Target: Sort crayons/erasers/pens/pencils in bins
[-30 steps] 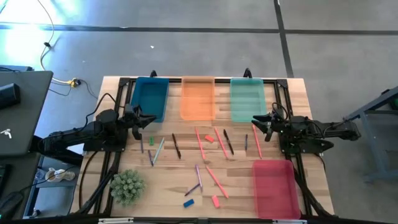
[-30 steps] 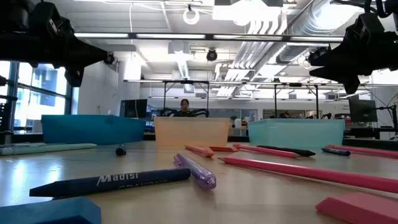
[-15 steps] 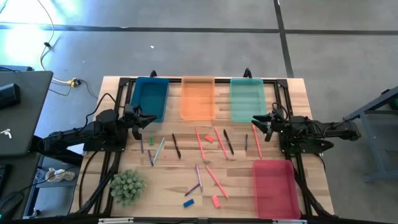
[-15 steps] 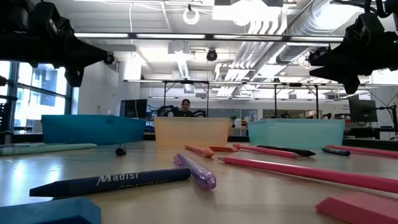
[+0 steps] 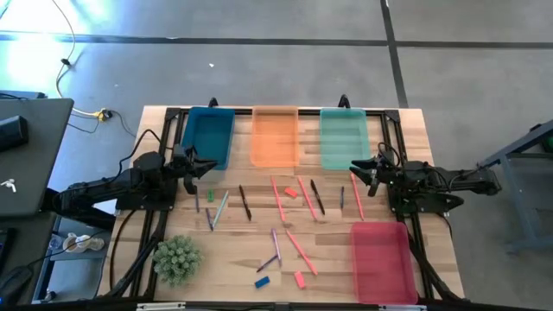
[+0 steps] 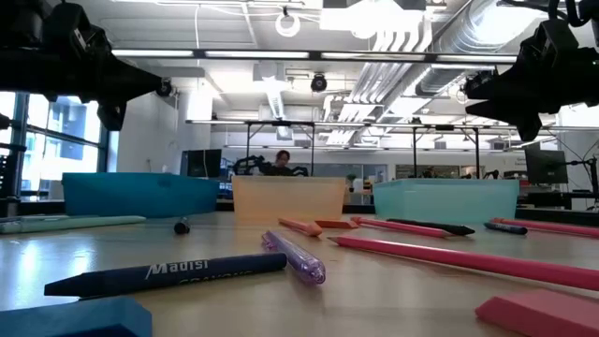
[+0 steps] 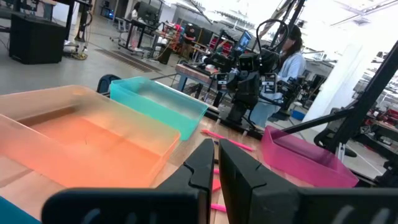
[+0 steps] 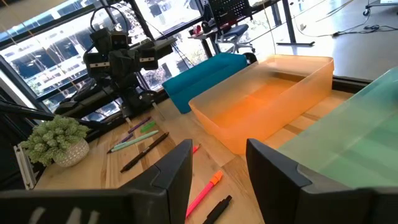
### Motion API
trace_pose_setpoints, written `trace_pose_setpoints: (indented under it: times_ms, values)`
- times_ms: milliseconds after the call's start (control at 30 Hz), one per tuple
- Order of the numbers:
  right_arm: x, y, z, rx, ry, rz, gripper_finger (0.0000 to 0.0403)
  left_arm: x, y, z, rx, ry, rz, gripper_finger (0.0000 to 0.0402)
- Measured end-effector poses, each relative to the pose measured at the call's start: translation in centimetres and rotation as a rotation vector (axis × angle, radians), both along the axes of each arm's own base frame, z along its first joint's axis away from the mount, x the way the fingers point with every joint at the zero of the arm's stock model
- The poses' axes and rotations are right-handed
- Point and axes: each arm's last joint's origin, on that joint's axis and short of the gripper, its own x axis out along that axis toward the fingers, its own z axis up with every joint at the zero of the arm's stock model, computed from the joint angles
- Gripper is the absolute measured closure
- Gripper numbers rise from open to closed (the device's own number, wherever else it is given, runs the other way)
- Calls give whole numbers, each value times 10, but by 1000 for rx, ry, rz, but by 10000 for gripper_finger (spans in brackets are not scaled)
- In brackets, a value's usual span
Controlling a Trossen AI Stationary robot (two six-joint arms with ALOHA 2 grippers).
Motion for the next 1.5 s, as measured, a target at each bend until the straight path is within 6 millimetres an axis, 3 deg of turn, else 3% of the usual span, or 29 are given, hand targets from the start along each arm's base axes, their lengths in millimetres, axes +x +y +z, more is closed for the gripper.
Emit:
trace_pose_setpoints:
  times_ms: [333,567,900,1200,1500]
  values:
    - [0,0,0,0,0,0,259,0,0,0,0,0,0,387]
    - [0,0,0,-163,59,17,259,0,0,0,0,0,0,387]
    - [0,-1,2,-134,29,-29,259,0,0,0,-52,-18,-1,387]
    - [-3,-6,21,83,-262,-249,259,-1,1,4,-106,-86,33,387]
    - [-12,-8,48,28,-504,-321,259,-1,2,6,-194,-147,83,387]
